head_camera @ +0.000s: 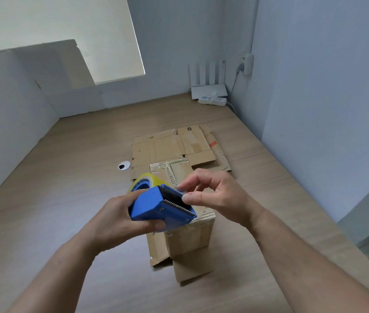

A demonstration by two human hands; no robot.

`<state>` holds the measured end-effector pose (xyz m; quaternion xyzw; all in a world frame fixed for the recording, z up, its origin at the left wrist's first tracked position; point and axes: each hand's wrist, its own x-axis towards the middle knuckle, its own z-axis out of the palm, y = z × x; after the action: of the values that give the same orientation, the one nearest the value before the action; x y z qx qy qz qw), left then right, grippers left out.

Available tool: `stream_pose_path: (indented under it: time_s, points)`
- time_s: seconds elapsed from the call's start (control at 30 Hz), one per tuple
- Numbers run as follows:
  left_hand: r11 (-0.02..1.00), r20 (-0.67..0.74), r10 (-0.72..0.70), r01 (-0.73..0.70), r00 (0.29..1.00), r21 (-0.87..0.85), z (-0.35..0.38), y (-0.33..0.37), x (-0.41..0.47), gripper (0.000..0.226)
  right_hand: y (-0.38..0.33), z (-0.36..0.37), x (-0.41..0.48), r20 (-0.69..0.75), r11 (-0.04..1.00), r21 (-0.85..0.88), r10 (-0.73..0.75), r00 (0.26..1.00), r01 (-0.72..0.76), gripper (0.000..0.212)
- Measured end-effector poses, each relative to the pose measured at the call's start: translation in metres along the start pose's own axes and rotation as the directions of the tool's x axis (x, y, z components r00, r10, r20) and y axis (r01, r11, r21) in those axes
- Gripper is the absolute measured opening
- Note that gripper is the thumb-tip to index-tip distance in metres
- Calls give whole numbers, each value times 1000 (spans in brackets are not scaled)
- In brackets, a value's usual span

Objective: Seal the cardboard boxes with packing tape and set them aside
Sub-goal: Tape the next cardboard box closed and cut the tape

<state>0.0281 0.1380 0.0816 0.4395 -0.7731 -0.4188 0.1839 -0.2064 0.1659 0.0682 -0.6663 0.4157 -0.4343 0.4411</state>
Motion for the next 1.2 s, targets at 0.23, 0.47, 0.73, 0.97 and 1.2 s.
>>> stream_pose_path:
  time_s: [0.23,0.47,0.73,0.97,1.2]
  points:
    - [1000,23,-9,8,1000,30,1,4,-2,81,10,6,6,-147,988,-117,-112,983,95,4]
    - [995,-28,-95,96,995,12,-6,21,0,93,9,9,2,-309,998,-60,-45,950,28,14]
    - [902,47,-404,390,913,184,-58,7,-44,105,40,-13,-41,-515,953,170,303,802,-250,21]
    - [784,84,-580,528,810,326,-40,-14,-35,92,72,5,-49,-467,856,268,518,717,-443,27]
    - [740,49,-606,540,794,400,-30,-30,-19,92,82,9,-44,-543,842,169,514,664,-513,29]
